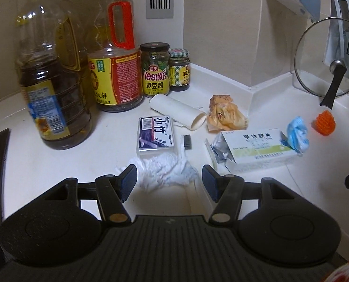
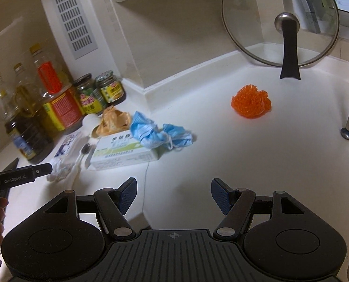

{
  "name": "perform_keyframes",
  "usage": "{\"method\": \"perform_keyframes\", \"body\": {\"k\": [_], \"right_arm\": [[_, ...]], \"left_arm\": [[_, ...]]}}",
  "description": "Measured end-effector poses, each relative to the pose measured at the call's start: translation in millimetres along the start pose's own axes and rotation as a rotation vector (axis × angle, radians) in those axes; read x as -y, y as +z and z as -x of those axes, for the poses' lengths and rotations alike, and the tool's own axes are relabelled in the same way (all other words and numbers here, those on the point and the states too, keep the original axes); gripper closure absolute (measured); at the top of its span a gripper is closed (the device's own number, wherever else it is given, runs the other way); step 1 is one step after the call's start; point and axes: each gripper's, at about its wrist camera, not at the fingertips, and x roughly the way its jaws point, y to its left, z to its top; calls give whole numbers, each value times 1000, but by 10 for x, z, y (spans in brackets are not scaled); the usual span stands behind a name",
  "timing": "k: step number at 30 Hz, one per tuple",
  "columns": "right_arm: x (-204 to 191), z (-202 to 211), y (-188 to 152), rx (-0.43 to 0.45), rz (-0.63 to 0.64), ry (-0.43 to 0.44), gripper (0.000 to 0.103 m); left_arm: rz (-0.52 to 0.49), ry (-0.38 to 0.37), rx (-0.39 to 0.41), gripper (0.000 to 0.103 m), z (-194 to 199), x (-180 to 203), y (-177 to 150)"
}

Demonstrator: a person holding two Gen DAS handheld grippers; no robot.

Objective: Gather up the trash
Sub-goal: 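Grasp crumpled white tissue with left tool while right tool reaches blue mask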

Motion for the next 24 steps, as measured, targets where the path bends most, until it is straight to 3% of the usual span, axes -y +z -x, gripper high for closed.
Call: {"method": "perform_keyframes", "body": {"k": [10,14,16,20,24], "right_arm": [[12,-174,121,13,-28,-34,33],[-13,-212,151,18,-24,-37,33],[-20,-232,155,19,-24,-37,33],[-32,-272,167,18,-24,-38,33],[-59,-296,190,26,-16,-30,33]], "left_arm": [[-56,6,-5,48,-301,1,34],[-62,5,-21,64,-372,-16,17],[-50,1,-27,67,-389,-44,2],[-46,-7,-31,86,-390,-83,-19],[-35,-2,-12,92,-333,-137,-3]]}}
